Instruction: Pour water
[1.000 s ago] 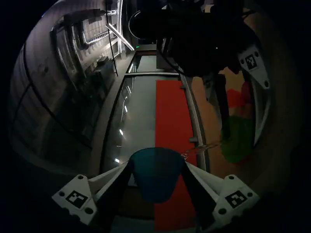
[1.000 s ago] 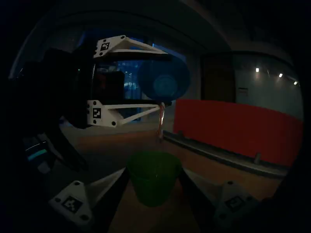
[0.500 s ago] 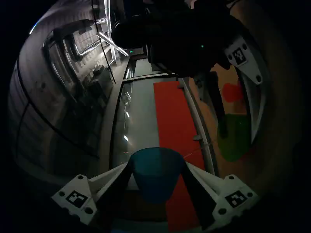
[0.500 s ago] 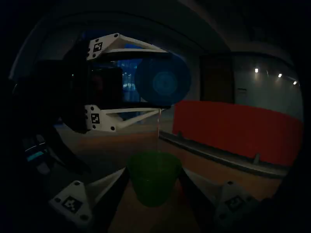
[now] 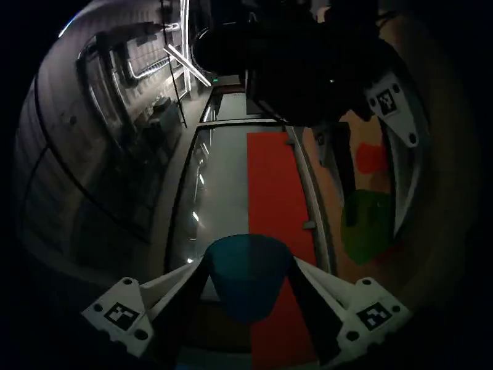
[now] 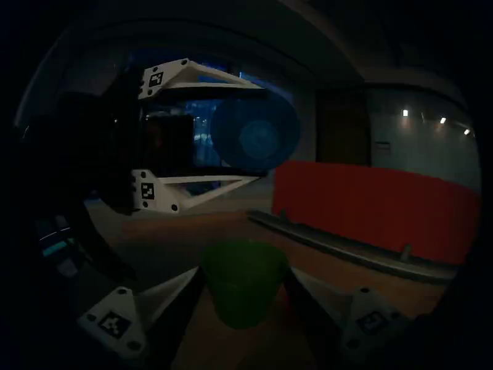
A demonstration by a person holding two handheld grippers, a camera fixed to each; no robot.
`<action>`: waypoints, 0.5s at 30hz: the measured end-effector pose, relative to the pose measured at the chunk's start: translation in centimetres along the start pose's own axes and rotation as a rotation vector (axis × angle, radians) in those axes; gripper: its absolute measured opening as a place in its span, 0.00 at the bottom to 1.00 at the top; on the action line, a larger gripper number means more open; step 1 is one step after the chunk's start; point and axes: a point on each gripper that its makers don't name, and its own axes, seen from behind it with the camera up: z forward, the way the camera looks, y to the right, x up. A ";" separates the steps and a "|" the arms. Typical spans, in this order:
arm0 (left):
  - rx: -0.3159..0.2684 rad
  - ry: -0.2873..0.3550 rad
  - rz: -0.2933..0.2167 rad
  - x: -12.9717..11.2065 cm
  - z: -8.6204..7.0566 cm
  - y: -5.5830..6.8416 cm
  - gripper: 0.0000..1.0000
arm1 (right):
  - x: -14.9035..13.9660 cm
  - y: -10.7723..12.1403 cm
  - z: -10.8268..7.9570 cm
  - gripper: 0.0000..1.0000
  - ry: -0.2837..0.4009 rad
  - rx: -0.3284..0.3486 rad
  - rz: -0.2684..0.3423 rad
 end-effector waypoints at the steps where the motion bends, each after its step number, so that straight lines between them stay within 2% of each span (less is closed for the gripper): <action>1: -0.002 0.000 -0.030 -0.1 0.0 0.0 0.87 | 0.0 0.1 0.0 1.00 0.001 -0.002 0.001; 7: -0.015 0.001 -0.216 -0.4 0.2 0.1 0.87 | 0.1 0.4 -0.2 1.00 0.005 -0.012 0.002; 15: -0.035 0.011 -0.533 -0.9 0.2 0.2 0.87 | 0.4 0.5 -0.5 1.00 0.014 -0.021 0.004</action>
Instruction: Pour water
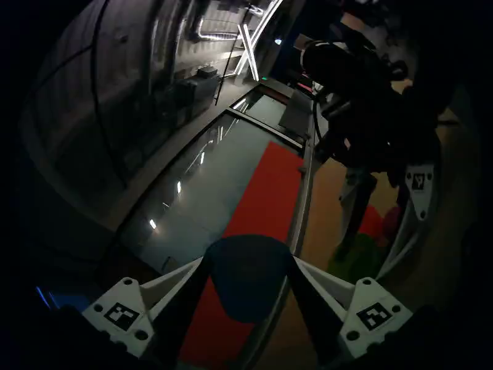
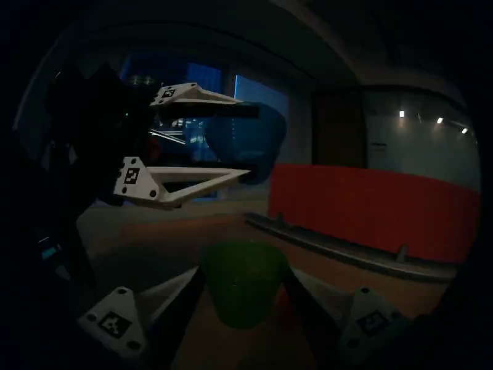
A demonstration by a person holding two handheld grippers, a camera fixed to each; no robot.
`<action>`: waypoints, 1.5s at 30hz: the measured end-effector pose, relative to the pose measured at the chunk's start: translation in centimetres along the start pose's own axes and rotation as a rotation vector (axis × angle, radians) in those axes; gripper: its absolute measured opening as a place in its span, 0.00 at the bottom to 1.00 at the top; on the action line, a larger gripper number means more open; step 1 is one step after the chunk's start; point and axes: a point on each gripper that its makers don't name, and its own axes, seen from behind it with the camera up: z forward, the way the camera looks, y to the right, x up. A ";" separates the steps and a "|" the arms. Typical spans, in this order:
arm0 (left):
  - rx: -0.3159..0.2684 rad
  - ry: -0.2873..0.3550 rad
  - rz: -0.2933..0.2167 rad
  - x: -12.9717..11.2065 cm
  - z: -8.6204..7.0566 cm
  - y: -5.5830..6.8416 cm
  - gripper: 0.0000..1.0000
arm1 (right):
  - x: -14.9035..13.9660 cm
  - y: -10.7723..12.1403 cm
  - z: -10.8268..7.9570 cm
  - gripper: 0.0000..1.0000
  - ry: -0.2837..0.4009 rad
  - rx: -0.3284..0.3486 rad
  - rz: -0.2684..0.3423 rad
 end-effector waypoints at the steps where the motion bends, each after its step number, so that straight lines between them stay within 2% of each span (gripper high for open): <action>1: -0.001 0.001 -0.035 0.0 -0.1 -0.1 0.87 | 0.0 0.0 0.0 1.00 0.000 -0.002 -0.001; 15: -0.015 0.009 -0.558 -2.1 -1.1 -0.5 0.86 | 0.6 0.3 -0.3 1.00 0.011 -0.017 0.003; 18: -0.021 0.001 -0.658 -3.0 -1.2 -0.5 0.86 | 0.7 0.3 -0.4 1.00 0.012 -0.020 0.002; 21: -0.020 -0.012 -0.734 -4.1 -1.3 -0.3 0.87 | 0.8 0.3 -0.6 1.00 0.013 -0.021 0.003; 24: -0.013 -0.030 -0.776 -5.2 -1.3 -0.2 0.86 | 0.9 0.3 -0.7 1.00 0.011 -0.023 0.002; 30: -0.010 -0.070 -0.816 -7.2 -1.8 0.6 0.87 | 0.7 0.4 -1.1 1.00 0.000 -0.030 0.000; 39: -0.018 -0.132 -0.834 -10.1 -2.9 2.9 0.87 | 0.4 0.9 -2.2 1.00 -0.013 -0.047 0.016; 45: -0.028 -0.167 -0.863 -11.7 -3.6 4.6 0.87 | 0.3 1.3 -3.1 1.00 -0.017 -0.059 0.020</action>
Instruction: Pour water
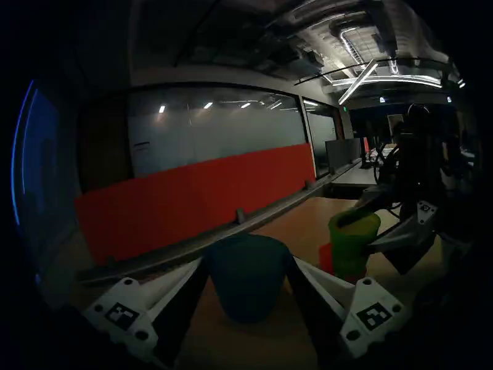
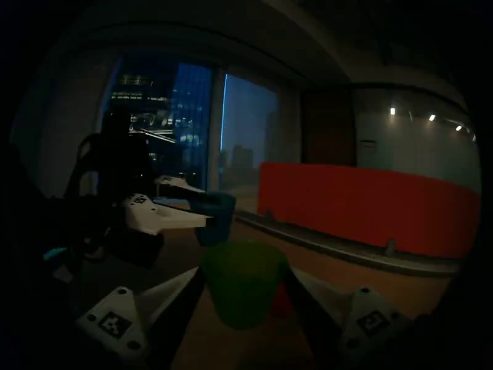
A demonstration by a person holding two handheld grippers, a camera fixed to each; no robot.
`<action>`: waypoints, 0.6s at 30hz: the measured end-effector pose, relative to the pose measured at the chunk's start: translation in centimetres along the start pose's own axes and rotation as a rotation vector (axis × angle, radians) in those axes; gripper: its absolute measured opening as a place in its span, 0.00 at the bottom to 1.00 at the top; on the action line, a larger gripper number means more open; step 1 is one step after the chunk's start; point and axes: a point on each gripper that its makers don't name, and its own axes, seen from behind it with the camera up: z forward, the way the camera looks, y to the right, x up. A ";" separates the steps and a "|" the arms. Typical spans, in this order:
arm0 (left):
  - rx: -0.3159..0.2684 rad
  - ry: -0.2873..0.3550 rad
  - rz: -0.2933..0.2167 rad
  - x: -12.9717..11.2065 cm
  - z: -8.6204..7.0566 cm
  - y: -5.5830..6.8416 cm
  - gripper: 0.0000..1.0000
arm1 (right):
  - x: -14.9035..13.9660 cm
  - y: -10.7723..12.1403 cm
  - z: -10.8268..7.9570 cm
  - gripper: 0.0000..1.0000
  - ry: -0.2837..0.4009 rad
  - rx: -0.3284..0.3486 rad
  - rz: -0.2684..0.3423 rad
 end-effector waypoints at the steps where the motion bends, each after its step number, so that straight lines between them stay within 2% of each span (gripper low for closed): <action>1: -0.001 -0.008 -0.003 -0.4 0.0 0.0 0.87 | -0.1 0.0 -0.1 1.00 -0.003 0.000 0.000; 6: -0.011 -0.056 -0.006 -2.4 0.2 0.5 0.86 | -0.7 -0.3 -0.3 1.00 -0.018 0.004 0.004; 12: -0.045 -0.132 0.025 -5.1 0.5 1.8 0.87 | -1.5 -0.7 -0.4 1.00 -0.035 0.018 0.013; 18: -0.072 -0.203 0.044 -7.6 0.8 2.5 0.87 | -2.7 -0.9 -0.4 1.00 -0.068 0.035 0.018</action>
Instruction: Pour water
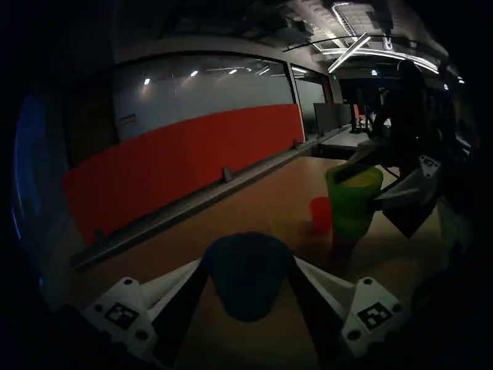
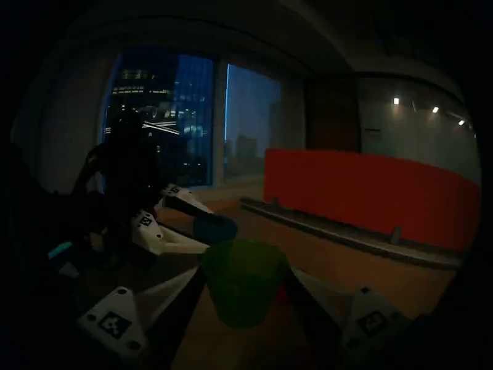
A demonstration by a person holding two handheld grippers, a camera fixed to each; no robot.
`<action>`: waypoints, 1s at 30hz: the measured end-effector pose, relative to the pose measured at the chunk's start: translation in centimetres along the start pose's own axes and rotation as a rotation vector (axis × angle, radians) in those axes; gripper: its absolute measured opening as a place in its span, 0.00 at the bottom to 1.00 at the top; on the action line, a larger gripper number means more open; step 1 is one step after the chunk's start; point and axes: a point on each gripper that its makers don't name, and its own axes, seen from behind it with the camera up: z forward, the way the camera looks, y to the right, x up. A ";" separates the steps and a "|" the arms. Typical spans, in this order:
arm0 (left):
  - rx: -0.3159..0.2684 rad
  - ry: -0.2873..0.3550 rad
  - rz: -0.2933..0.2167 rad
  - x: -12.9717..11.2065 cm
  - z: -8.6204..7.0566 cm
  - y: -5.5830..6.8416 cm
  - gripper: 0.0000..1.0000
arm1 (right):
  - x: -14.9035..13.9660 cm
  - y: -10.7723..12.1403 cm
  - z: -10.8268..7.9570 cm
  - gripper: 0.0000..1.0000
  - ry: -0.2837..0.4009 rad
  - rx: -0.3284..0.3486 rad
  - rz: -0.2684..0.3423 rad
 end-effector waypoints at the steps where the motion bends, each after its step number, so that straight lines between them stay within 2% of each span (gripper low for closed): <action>1: -0.006 -0.011 0.001 -0.4 0.1 0.1 0.87 | -0.2 0.0 0.0 1.00 -0.006 0.002 -0.001; 9: -0.034 -0.105 0.035 -3.6 0.8 0.5 0.88 | -2.5 0.1 0.3 1.00 -0.079 0.021 -0.008; 21: -0.080 -0.245 0.097 -7.5 2.0 0.7 0.89 | -6.0 -0.2 0.9 1.00 -0.208 0.054 -0.051; 24: -0.087 -0.265 0.094 -8.3 2.3 0.7 0.89 | -6.6 -0.1 1.0 1.00 -0.229 0.054 -0.047; 30: -0.098 -0.292 0.045 -9.7 2.7 0.8 0.90 | -8.0 0.0 1.2 1.00 -0.269 0.058 -0.042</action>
